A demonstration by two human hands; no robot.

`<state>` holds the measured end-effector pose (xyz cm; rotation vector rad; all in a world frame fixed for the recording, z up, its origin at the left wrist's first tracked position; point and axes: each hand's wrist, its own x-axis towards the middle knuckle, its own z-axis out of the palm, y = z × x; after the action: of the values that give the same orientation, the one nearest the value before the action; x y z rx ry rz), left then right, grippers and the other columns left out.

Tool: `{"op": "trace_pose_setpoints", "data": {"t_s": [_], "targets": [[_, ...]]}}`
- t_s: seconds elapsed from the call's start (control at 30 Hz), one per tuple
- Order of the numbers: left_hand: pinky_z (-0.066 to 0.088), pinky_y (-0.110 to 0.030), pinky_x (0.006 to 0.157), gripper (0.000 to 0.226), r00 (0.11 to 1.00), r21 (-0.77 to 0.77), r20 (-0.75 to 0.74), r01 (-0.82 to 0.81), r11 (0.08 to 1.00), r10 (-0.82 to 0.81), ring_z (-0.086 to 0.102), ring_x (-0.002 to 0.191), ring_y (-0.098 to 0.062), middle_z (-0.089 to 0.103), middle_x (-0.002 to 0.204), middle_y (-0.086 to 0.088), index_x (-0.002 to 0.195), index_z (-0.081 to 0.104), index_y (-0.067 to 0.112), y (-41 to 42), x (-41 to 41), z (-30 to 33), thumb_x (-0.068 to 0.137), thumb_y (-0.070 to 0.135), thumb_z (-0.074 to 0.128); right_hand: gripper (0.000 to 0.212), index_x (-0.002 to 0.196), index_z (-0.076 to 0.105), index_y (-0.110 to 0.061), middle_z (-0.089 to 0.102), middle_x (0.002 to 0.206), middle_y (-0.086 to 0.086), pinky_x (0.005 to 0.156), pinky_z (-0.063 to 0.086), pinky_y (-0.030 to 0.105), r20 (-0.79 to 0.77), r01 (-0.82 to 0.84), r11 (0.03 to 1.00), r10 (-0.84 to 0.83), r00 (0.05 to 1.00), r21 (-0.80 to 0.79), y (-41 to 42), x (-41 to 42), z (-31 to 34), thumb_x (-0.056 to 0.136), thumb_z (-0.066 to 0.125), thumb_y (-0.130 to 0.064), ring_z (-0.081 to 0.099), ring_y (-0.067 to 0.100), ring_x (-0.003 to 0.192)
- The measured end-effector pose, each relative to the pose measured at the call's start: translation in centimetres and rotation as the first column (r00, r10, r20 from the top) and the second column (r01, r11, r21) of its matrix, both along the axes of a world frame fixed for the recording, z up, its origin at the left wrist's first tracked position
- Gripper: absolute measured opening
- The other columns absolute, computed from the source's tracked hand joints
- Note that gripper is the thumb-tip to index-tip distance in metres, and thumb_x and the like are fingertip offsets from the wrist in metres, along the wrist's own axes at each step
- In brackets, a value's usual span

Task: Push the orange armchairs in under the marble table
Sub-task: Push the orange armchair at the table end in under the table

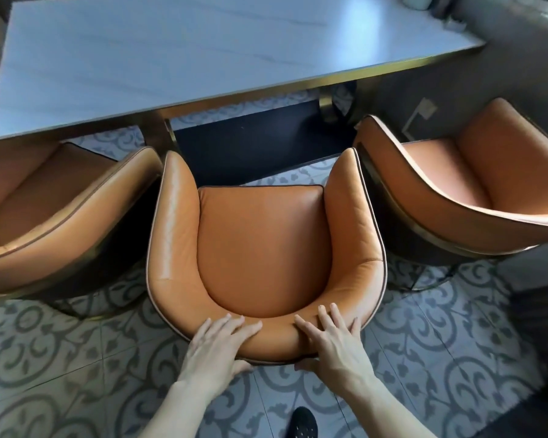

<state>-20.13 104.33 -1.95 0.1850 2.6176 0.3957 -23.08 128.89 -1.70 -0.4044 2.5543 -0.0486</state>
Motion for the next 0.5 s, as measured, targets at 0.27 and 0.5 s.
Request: {"op": "trace_pose_setpoints", "data": {"t_s": [0.27, 0.5], "targets": [[0.007, -0.039, 0.121, 0.076, 1.0, 0.033, 0.004, 0.031, 0.999, -0.031, 0.016, 0.149, -0.016, 0.026, 0.16, 0.012, 0.15, 0.017, 0.052, -0.4, -1.0, 0.3, 0.091, 0.043, 0.064, 0.09, 0.159, 0.022, -0.043, 0.021, 0.167, 0.013, 0.114, 0.02, 0.073, 0.086, 0.0, 1.0, 0.0, 0.996, 0.007, -0.4, -1.7, 0.6, 0.085, 0.072, -0.059, 0.006, 0.039, 0.156], [0.01, -0.038, 0.121, 0.075, 0.998, 0.031, -0.053, 0.022, 0.999, -0.02, 0.02, 0.148, -0.015, 0.031, 0.159, 0.011, 0.149, 0.025, 0.049, -1.1, -4.4, -0.1, 0.088, 0.045, 0.068, 0.088, 0.159, 0.024, -0.044, 0.023, 0.167, 0.012, 0.115, 0.019, 0.071, 0.068, 0.022, 1.0, -0.021, 0.997, -0.016, -1.1, -5.1, 0.4, 0.086, 0.074, -0.054, 0.006, 0.036, 0.157]]}}
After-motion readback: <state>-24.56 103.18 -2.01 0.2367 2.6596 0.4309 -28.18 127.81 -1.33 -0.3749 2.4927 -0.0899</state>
